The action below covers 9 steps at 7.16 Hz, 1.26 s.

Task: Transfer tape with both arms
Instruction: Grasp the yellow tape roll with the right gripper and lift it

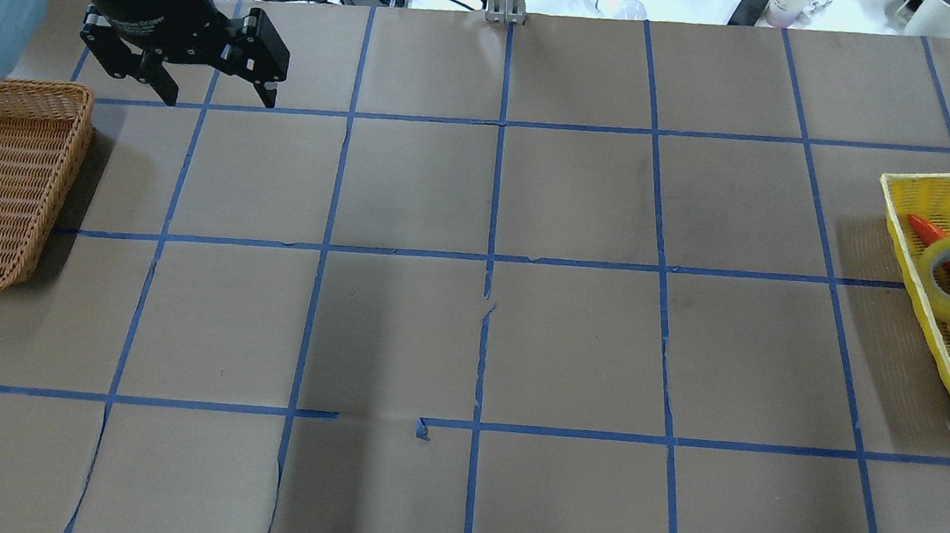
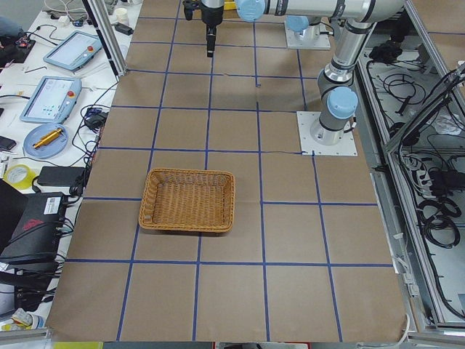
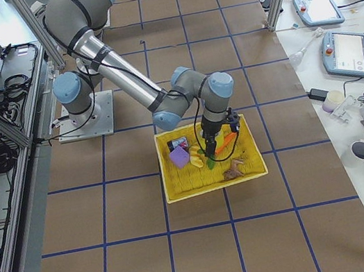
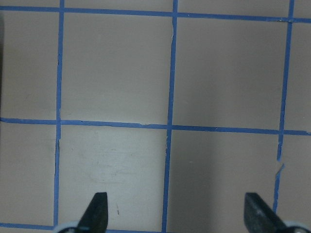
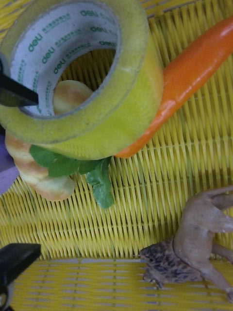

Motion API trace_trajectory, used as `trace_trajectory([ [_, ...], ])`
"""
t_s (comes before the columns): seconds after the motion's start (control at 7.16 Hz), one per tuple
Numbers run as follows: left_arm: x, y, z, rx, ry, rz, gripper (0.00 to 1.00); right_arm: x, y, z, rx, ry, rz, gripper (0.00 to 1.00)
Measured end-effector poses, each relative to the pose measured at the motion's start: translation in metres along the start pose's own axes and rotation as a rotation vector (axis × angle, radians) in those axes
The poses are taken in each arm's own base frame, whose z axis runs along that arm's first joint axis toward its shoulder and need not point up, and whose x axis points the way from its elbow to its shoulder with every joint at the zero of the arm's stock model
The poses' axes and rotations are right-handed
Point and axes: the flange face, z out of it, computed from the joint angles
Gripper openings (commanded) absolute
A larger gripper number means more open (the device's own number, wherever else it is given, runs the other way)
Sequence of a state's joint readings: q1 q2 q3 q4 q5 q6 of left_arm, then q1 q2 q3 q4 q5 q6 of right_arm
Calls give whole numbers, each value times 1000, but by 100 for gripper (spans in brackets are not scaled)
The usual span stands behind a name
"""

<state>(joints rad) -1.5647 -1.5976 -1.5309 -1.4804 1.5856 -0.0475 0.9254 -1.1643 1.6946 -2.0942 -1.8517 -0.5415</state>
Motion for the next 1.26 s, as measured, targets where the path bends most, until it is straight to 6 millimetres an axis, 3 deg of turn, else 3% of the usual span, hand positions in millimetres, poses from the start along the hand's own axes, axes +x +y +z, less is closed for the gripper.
trace_trajectory([
  [0.42, 0, 0, 0, 0, 0, 0, 100, -2, -6, 7, -5, 1, 21, 98],
  [0.56, 0, 0, 0, 0, 0, 1, 100, -3, -9, 12, -9, -3, 56, 85],
  [0.7, 0, 0, 0, -1, -1, 1, 100, -4, -10, 16, -14, -7, 86, 60],
  [0.84, 0, 0, 0, -1, -1, 1, 100, -4, -11, 20, -18, -11, 98, 19],
  [0.98, 0, 0, 0, -1, -1, 2, 100, -4, -12, 21, -18, -12, 104, 0],
  [1.26, 0, 0, 0, 0, -1, 2, 100, -4, -10, 15, -18, -5, 107, 0],
])
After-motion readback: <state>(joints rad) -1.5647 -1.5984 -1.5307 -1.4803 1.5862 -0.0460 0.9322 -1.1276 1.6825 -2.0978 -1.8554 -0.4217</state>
